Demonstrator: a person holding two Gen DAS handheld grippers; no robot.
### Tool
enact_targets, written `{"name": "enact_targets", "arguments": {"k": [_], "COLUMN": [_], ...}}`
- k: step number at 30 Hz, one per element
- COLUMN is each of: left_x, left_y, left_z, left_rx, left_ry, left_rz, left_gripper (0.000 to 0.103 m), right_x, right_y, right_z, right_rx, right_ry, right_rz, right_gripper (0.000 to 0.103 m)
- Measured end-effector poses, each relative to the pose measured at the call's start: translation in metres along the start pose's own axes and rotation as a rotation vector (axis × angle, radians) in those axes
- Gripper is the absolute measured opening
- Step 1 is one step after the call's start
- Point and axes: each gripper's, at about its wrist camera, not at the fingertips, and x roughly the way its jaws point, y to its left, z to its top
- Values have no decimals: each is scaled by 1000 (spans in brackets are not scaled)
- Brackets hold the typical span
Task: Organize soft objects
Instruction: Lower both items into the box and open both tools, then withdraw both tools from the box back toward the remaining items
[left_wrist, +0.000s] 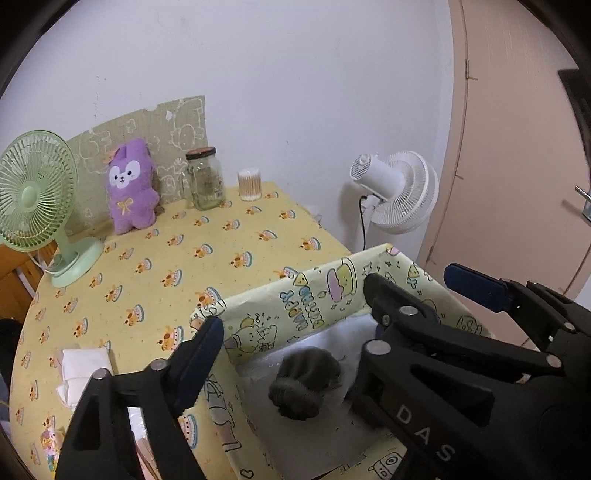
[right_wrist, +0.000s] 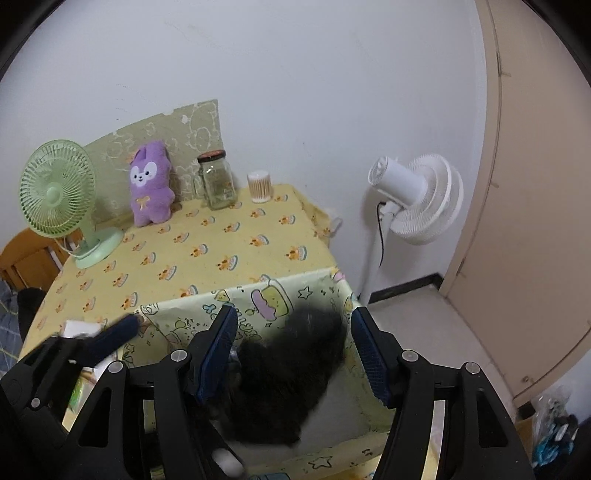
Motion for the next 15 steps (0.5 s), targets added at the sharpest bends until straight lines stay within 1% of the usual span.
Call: {"name": "enact_targets", "arguments": {"k": [2,6,8,11,15], "left_x": [2,3,2,0,-5], "left_y": [1,4,6,10,14], "left_z": [-2,-4,-4,-5,-4], "left_rx": [0,-10,-15,-18,-23], "left_ry": [10,15,8,6,0], "left_rz": [1,-5,2,4,16], "left_gripper": [87,90,93,94,94], "right_x": [4,7,7,6,1], "right_y": [-1,0,2,6,11], "right_z": [-2,-3,-3,-2,-1], "right_rx": [13,8,6,0,-18], "right_ry": [20,20,18,10,0], "right_rz": [-3,-19,-14,-19,-19], "right_gripper": [81,88,94,96,96]}}
